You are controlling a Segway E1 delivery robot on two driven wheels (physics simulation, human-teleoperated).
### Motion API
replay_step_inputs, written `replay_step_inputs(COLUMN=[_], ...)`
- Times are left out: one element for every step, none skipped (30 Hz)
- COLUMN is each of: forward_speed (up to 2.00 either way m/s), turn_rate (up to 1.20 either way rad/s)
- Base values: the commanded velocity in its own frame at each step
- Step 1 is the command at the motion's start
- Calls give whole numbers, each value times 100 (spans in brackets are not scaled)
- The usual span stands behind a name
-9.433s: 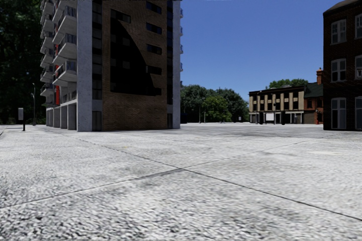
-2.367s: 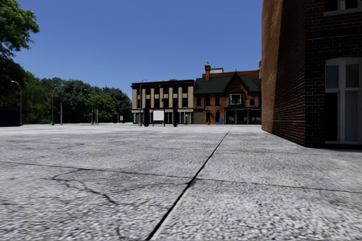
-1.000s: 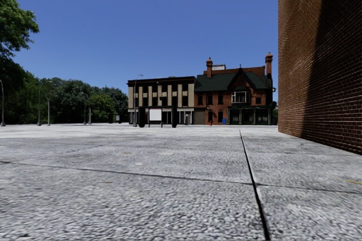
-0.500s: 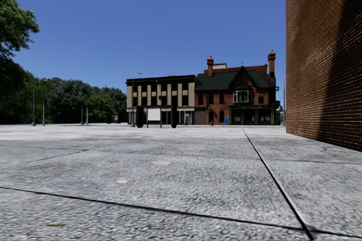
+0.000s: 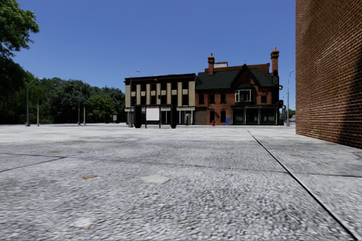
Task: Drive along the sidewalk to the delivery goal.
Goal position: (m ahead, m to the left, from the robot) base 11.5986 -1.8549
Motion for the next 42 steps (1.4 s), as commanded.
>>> replay_step_inputs(forward_speed=[200, 200, 200, 200, 200, 200, 200, 200, 200, 200, 200, 200, 200, 200, 200, 200, 200, 200, 200, 200, 200, 200, 200, 200, 200, 200, 200, 200, 200, 200, 200, 200, 200, 200, 200, 200, 200, 200, 200, 200, 200, 200], turn_rate=[0, 0, 0, 0, 0, 0, 0, 0, 0, 0, 0, 0, -10, -25, -28, -28, -29, -29, -29, -29, -29, -29, -29, -29, -30, -30, -30, -30, -30, -30, -30, -30, -30, -30, -30, -30, -30, -30, -30, -30, -30, -30])
